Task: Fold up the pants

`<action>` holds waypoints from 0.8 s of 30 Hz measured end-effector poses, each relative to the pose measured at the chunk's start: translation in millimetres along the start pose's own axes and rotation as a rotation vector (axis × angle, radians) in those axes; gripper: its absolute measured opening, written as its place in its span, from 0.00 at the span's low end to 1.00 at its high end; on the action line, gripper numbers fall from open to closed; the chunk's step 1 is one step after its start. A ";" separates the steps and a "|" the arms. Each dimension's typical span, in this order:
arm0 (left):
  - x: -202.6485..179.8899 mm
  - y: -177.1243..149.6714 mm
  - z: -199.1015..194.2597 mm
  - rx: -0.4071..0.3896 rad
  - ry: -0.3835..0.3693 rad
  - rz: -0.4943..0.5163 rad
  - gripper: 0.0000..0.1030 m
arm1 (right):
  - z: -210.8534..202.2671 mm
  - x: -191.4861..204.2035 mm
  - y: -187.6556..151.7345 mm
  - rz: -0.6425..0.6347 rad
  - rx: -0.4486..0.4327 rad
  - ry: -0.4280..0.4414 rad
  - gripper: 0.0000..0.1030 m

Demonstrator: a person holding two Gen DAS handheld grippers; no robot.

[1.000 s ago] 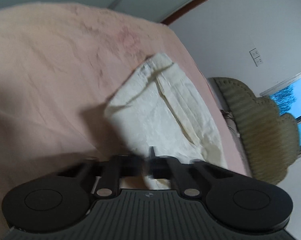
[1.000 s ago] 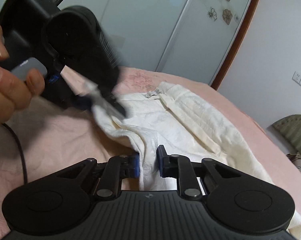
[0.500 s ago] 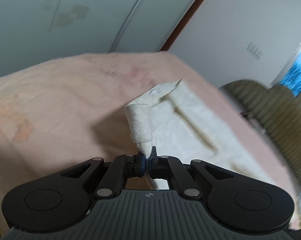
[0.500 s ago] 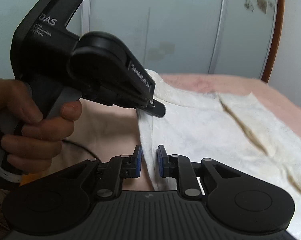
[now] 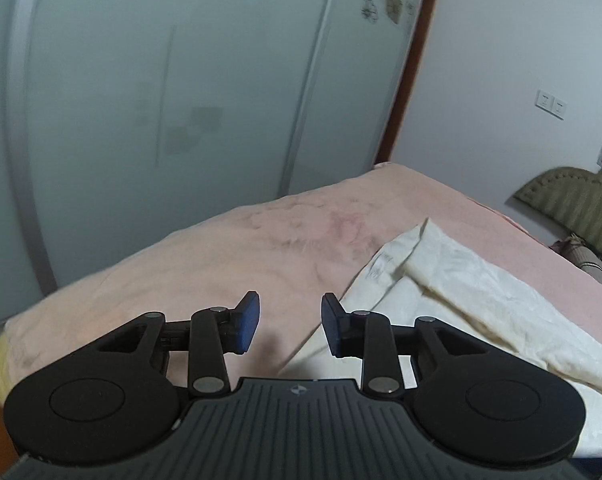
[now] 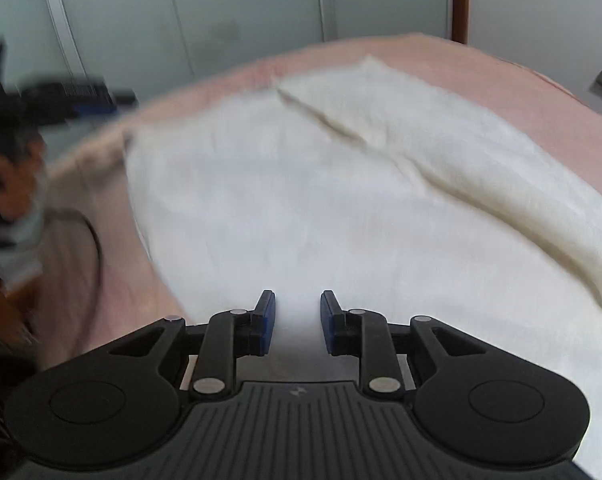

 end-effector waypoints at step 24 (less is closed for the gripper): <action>-166.6 31.1 122.9 0.138 -0.190 0.272 0.69 | 166.7 -189.5 166.4 0.120 0.018 -0.002 0.23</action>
Point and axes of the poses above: each gripper's, at about its wrist camera, not at the fingertips, and z roughly the way its jaws point, x to its left, y to its top, the point moved 9 cm from there along z, roughly the way its jaws point, and after that the axes turned 3 degrees about x, right-handed, at the moved point
